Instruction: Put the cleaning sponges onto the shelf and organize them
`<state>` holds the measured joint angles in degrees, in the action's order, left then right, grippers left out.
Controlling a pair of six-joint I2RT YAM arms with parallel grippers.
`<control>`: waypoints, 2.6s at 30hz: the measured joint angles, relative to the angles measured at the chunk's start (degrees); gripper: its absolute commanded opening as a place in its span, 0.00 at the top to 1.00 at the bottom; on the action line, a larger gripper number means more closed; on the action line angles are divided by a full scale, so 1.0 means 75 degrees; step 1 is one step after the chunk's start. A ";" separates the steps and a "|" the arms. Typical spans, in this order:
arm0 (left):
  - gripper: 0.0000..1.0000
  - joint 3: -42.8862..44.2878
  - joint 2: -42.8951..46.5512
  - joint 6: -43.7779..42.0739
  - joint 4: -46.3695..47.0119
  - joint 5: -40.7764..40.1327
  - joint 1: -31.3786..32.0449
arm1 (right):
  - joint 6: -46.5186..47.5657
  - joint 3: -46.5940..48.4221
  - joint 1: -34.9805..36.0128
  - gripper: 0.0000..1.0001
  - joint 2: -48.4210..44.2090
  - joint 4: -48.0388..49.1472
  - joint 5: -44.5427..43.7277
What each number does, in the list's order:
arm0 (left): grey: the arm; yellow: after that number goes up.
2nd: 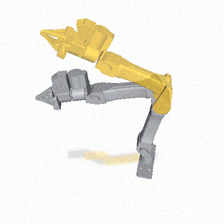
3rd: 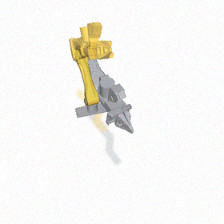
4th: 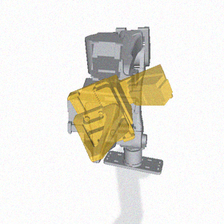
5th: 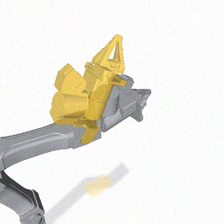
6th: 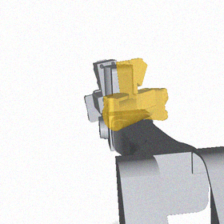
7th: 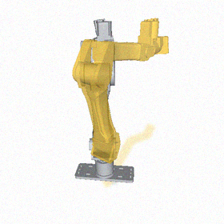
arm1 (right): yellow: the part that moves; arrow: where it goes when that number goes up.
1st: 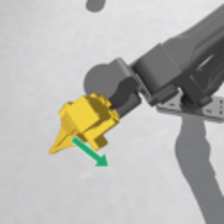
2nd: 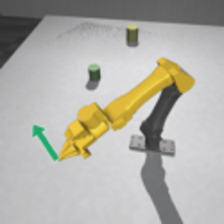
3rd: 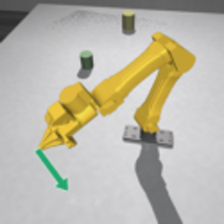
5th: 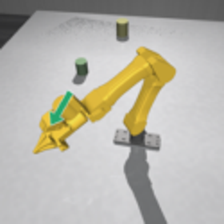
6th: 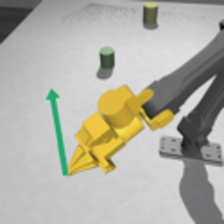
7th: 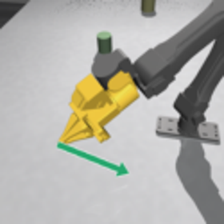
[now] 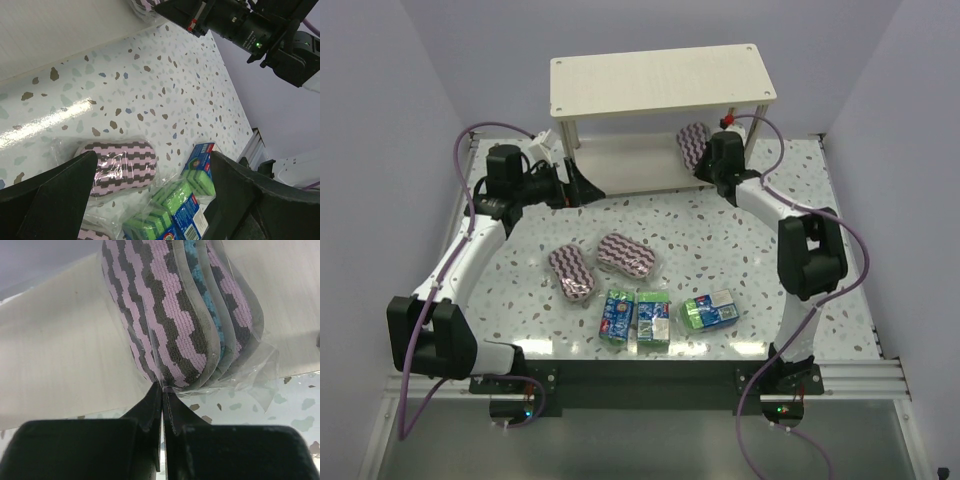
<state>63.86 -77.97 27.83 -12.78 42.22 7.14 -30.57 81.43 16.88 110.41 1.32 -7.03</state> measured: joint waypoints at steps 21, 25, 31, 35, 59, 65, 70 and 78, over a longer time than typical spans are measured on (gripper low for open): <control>0.00 0.0000 -0.0061 -0.0055 -0.0017 0.0041 -0.0009 | 0.0271 0.0414 0.0000 0.37 0.0271 -0.0493 -0.0527; 0.00 0.0000 -0.0061 -0.0058 -0.0017 0.0090 -0.0015 | 0.0274 0.0405 0.0000 0.33 0.0201 -0.0629 -0.0536; 0.00 0.0000 -0.0061 -0.0058 -0.0017 0.0119 -0.0017 | 0.0248 -0.0326 0.0000 0.28 -0.0880 -0.0731 -0.0321; 0.00 0.0000 -0.0061 -0.0055 -0.0017 0.0134 -0.0017 | 0.0166 -0.0822 0.0000 0.29 -0.1915 -0.0933 0.0192; 0.00 -0.0714 0.0522 -0.0050 -0.0015 0.0114 -0.0050 | -0.2500 -0.3223 0.2594 0.31 -0.2786 -0.2783 0.2611; 0.00 -0.0816 0.0632 -0.0052 -0.0029 0.0105 -0.0050 | -0.3051 -0.3319 0.2690 0.34 -0.2498 -0.2550 0.2573; 0.00 -0.0816 0.0685 -0.0058 -0.0041 0.0099 -0.0050 | -0.3450 -0.3340 0.2736 0.46 -0.2055 -0.2226 0.2296; 0.00 -0.0816 0.0685 -0.0079 -0.0189 0.0099 -0.0050 | -0.3861 -0.3331 0.2763 0.96 -0.1708 -0.1667 0.2124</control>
<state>57.74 -72.84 27.24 -14.20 42.96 6.76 -59.53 56.45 37.60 97.60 -11.18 8.91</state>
